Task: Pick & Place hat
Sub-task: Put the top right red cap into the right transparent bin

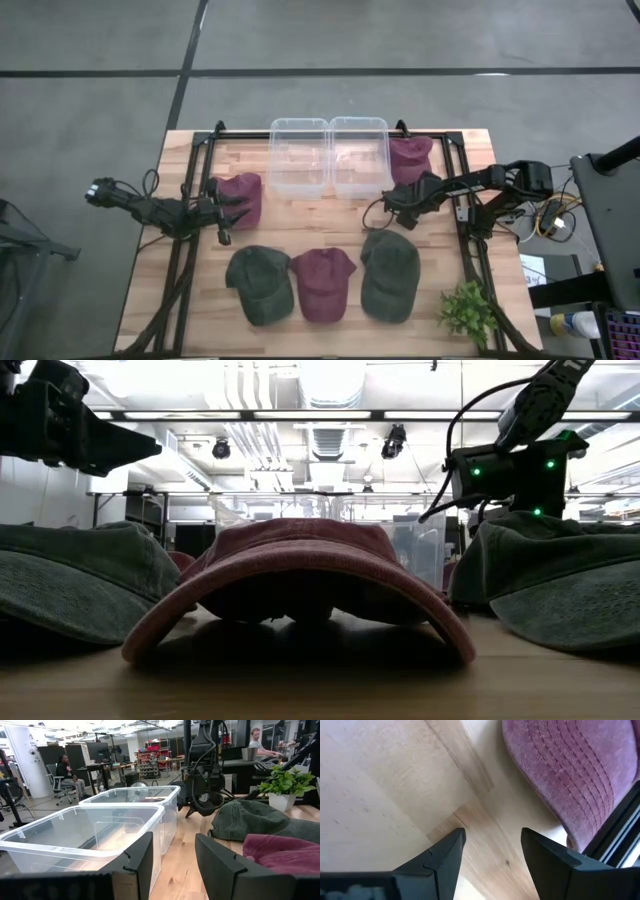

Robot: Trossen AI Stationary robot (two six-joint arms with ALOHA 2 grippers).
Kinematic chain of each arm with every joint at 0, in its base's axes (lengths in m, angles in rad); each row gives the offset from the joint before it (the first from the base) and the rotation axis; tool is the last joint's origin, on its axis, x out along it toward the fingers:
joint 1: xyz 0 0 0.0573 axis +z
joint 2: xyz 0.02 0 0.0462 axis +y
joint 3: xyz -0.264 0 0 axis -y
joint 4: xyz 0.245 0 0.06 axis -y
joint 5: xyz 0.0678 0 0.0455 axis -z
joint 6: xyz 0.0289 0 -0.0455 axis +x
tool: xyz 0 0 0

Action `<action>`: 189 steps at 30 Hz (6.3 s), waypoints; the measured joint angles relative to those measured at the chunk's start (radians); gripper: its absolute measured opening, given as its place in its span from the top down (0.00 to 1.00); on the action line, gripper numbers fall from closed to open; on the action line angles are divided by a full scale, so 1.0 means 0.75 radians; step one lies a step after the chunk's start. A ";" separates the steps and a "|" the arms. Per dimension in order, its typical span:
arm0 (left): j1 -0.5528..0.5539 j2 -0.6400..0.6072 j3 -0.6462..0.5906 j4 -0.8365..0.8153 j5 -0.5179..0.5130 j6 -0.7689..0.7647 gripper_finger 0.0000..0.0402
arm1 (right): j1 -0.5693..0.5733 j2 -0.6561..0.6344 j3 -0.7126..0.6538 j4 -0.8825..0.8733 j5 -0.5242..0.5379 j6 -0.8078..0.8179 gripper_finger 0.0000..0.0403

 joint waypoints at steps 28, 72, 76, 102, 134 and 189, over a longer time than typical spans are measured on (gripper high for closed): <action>-0.001 -0.001 0.000 -0.067 -0.008 -0.015 0.65 | 0.027 0.023 0.055 -0.005 0.062 0.038 0.50; 0.001 0.000 -0.002 -0.102 -0.007 -0.266 0.65 | 0.069 0.227 0.231 -0.488 0.316 0.168 0.50; 0.001 0.000 -0.003 -0.101 -0.006 -0.267 0.65 | 0.015 0.350 0.232 -0.473 0.327 0.153 0.50; 0.000 0.009 -0.003 -0.099 0.001 -0.384 0.65 | -0.164 0.396 0.250 -0.179 0.619 -0.099 0.69; 0.001 0.014 -0.003 -0.098 0.003 -0.393 0.65 | 0.063 -0.281 1.083 -1.020 -0.035 0.193 0.98; 0.000 0.031 -0.005 0.012 0.078 -0.355 0.65 | 0.142 0.330 2.099 -1.019 0.101 -0.309 0.97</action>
